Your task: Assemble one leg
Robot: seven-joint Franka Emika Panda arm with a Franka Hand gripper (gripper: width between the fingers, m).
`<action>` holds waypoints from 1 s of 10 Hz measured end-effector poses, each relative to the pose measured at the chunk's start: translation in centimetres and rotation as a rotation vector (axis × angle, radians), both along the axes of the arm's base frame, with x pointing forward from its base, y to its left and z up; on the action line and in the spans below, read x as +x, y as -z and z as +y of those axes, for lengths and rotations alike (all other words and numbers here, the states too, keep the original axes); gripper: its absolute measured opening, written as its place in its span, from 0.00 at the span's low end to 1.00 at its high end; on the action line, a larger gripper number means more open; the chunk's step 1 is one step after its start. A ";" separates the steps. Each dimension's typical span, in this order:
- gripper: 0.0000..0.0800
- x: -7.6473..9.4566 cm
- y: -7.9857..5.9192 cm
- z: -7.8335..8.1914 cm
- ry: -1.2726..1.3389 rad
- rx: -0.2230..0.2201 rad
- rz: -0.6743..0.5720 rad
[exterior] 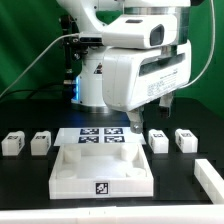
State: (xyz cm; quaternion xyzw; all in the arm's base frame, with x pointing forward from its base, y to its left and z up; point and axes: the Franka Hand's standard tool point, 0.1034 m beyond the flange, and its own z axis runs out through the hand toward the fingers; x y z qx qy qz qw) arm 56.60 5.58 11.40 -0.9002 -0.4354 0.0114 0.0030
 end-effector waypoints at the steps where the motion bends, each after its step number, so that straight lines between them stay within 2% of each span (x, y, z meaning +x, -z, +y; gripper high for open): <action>1: 0.81 0.0 0.0 0.0 0.000 0.000 0.001; 4: 0.81 0.0 0.1 0.0 -0.043 0.001 0.001; 5: 0.81 -0.8 0.4 -0.2 -0.058 0.002 -0.008; 6: 0.81 -2.4 0.9 -0.5 -0.123 -0.001 -0.014; 7: 0.81 -3.5 1.1 -1.1 -0.306 -0.007 -0.027; 10: 0.81 -5.6 1.7 -4.0 -0.715 -0.017 -0.071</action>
Offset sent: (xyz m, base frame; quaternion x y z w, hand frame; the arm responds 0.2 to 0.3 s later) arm 0.0000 0.0000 0.0000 0.0000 0.0000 -0.0899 0.9960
